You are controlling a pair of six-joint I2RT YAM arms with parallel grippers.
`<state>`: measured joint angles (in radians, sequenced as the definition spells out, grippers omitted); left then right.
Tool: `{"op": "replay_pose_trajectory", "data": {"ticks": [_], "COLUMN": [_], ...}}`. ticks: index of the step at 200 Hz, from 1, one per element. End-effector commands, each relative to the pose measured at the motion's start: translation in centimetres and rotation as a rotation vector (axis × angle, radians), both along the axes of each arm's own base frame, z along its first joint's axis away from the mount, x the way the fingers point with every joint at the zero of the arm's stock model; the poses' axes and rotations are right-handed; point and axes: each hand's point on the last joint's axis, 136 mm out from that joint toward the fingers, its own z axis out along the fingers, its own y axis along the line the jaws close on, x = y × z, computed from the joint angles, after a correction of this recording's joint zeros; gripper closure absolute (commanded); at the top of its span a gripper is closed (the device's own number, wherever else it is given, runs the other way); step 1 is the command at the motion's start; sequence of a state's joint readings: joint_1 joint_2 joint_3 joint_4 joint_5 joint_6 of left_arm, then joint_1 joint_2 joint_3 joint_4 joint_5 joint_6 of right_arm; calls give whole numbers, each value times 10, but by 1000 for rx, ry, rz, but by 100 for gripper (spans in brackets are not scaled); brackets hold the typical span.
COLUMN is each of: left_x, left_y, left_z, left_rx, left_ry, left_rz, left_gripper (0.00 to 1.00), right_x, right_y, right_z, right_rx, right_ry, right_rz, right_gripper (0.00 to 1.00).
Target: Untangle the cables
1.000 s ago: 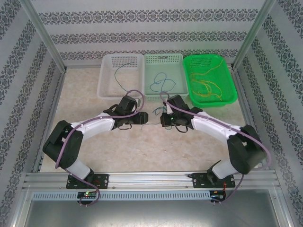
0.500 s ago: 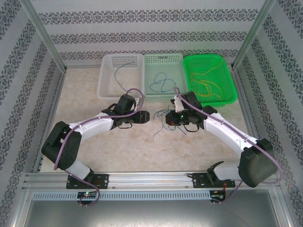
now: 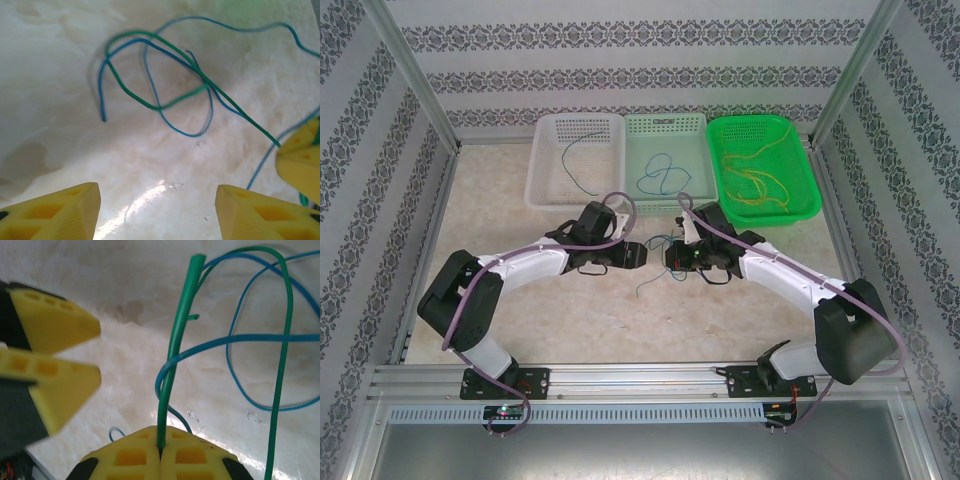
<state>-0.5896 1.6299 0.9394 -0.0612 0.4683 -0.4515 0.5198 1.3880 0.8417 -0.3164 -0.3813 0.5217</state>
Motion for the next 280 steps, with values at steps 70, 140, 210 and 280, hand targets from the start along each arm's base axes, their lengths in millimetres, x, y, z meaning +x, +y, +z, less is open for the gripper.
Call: {"op": "replay_pose_trajectory", "data": {"ticks": [70,140,210,280], "left_x": [-45,-53,-29,-5], "left_y": [-53,-73,-55,-24], "left_z": [22,5,6,29], "left_rx": [-154,-140,-16,61], "left_ry": [-72,-24,-100,-158], "left_rz": [-347,-412,-285,-146], "left_gripper": [41,48,100,100], "right_x": [4,5,-8,-29], "right_y": [2,-3,-16,-45], "right_z": [11,21,-2,-42], "right_rx": [37,82,20,-105], "right_ry": [-36,-48,13,81], "right_rz": [-24,-49,-44,-70], "right_gripper": [100,100,97,81]}}
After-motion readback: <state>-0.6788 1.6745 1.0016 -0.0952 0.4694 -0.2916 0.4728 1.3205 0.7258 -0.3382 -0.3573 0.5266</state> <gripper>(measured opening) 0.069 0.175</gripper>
